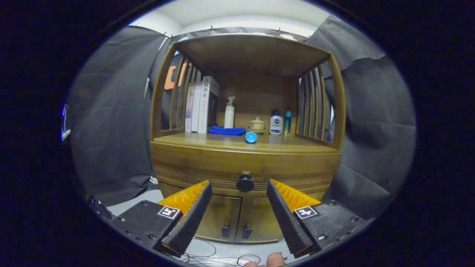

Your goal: Pull open the drawer, take out the items inside it, and place them on the countertop above the cabinet.

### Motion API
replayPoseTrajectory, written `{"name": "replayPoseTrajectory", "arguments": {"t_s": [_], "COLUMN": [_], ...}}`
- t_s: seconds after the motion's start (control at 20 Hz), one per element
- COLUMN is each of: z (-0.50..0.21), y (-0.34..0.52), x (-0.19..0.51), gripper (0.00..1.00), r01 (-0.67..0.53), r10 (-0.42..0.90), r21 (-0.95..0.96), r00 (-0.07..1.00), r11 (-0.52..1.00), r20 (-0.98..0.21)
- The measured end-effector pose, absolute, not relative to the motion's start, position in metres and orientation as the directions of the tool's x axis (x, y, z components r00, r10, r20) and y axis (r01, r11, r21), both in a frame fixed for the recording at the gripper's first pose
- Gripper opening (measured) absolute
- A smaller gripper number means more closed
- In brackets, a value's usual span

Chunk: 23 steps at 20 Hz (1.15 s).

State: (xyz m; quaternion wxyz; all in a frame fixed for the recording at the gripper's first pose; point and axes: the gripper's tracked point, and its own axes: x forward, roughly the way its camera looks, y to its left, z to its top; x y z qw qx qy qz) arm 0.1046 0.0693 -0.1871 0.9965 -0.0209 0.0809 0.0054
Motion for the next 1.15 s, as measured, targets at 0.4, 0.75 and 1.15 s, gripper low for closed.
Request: {"name": "replayPoseTrajectory", "arguments": {"t_s": [0.4, 0.75, 1.15], "z": [-0.132, -0.121, -0.096], "y": [0.047, 0.045, 0.063], "x": [0.032, -0.015, -0.063], "gripper": [0.97, 0.97, 0.97], "r01": [-0.003, 0.011, -0.035], "r10": [0.001, -0.010, 0.035], "r21": [-0.023, 0.018, -0.002], "r00": [0.997, 0.999, 0.999], "r11": [1.000, 1.000, 0.999], "r20": [-0.076, -0.045, 0.018]}}
